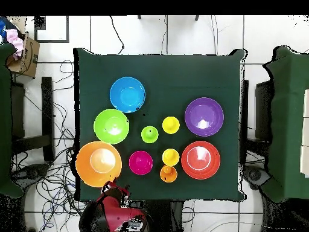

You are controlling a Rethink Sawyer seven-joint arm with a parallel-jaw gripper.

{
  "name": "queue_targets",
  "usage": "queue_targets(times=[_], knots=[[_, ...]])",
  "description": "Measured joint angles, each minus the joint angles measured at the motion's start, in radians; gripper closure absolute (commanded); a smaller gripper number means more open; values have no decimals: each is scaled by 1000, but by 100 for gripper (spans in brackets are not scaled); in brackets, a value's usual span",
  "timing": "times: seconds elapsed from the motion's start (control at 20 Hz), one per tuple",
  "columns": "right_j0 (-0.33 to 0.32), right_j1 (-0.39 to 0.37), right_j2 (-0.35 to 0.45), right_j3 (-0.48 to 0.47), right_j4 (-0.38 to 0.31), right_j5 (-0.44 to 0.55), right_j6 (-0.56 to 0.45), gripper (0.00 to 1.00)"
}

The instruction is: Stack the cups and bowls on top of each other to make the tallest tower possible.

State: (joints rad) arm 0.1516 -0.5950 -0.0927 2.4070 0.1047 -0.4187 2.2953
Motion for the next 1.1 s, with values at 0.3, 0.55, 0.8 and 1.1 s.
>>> queue_targets(times=[0.3,0.55,0.8,1.1], knots=[[6,-16,3,0,16,0,0,0],[15,-54,5,3,34,17,0,0],[16,-116,7,9,45,71,0,0],[16,-155,7,12,44,112,0,0]])
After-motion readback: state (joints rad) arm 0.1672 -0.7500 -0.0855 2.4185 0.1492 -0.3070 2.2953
